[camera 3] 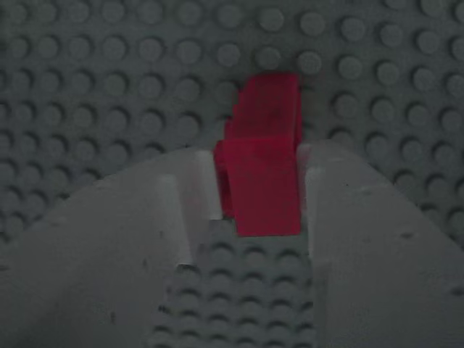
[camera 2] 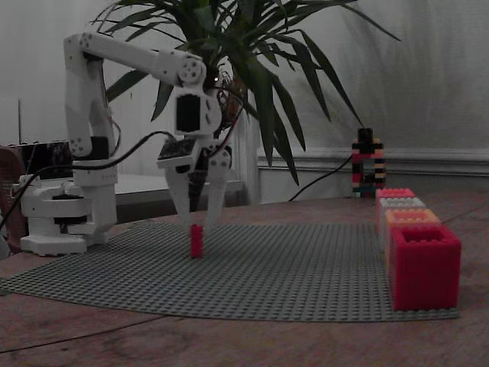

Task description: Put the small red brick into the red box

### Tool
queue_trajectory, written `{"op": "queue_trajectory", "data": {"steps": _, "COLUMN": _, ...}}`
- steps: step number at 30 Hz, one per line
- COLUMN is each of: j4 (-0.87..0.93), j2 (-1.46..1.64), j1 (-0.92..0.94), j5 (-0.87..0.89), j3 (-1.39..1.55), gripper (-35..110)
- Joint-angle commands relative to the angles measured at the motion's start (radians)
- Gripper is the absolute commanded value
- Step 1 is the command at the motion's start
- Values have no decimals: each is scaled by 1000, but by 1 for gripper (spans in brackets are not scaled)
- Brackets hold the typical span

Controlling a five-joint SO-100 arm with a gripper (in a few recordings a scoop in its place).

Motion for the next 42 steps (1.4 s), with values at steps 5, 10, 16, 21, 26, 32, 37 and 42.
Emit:
{"op": "queue_trajectory", "data": {"steps": 5, "j4": 9, "j2": 9, "j1": 2, "j5": 143, "j3": -181, "gripper": 0}}
{"op": "queue_trajectory", "data": {"steps": 10, "j4": -51, "j2": -66, "j1": 17, "j5": 230, "j3": -454, "gripper": 0}}
{"op": "queue_trajectory", "data": {"steps": 16, "j4": -354, "j2": -173, "j1": 87, "j5": 287, "j3": -580, "gripper": 0}}
{"op": "queue_trajectory", "data": {"steps": 21, "j4": -689, "j2": -268, "j1": 161, "j5": 272, "j3": -607, "gripper": 0}}
{"op": "queue_trajectory", "data": {"steps": 26, "j4": -804, "j2": -377, "j1": 215, "j5": 278, "j3": -701, "gripper": 0}}
{"op": "queue_trajectory", "data": {"steps": 32, "j4": -805, "j2": -491, "j1": 267, "j5": 337, "j3": -833, "gripper": 0}}
{"op": "queue_trajectory", "data": {"steps": 37, "j4": -741, "j2": -584, "j1": 290, "j5": 379, "j3": -953, "gripper": 0}}
{"op": "queue_trajectory", "data": {"steps": 42, "j4": -652, "j2": -655, "j1": 293, "j5": 416, "j3": -1052, "gripper": 0}}
